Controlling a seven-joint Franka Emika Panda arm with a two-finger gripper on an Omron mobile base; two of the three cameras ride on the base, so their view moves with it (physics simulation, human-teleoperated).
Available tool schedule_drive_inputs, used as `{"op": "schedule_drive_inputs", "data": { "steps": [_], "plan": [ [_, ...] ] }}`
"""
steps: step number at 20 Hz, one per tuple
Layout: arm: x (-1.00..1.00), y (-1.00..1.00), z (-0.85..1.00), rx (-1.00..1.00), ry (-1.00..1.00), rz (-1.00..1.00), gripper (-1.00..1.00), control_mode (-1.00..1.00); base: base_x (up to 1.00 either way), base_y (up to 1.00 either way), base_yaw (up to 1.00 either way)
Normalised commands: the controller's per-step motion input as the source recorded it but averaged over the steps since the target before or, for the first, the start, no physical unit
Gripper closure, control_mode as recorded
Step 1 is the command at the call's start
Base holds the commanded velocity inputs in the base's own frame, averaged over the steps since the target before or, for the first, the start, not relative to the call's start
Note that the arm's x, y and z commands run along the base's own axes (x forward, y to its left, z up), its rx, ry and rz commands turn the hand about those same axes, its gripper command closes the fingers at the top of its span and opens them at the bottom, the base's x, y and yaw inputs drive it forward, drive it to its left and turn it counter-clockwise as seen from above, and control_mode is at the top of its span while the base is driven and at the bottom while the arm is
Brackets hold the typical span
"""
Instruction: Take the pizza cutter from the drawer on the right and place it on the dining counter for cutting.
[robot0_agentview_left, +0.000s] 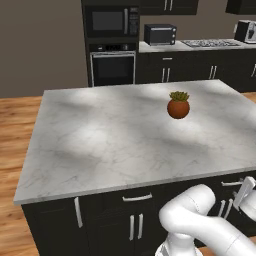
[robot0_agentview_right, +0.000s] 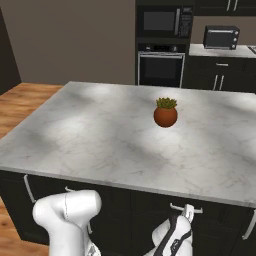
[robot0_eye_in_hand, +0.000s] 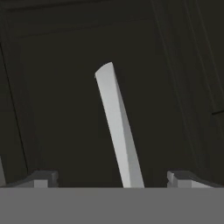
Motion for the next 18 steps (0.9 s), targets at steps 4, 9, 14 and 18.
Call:
{"op": "schedule_drive_inputs", "data": {
  "steps": [4, 9, 14, 18],
  "plan": [
    [0.16, -0.19, -0.23, 0.00, -0.08, 0.00, -1.00, -1.00, 0.00, 0.00, 0.00],
    [0.12, -0.25, -0.23, 0.00, -0.06, 0.00, -1.00, -1.00, 0.00, 0.00, 0.00],
    [0.18, -0.11, -0.16, 0.00, -0.05, 0.00, -1.00, -1.00, 0.00, 0.00, 0.00],
    [0.18, 0.00, -0.06, 0.00, -0.04, 0.00, -1.00, -1.00, 0.00, 0.00, 0.00]
  ]
}}
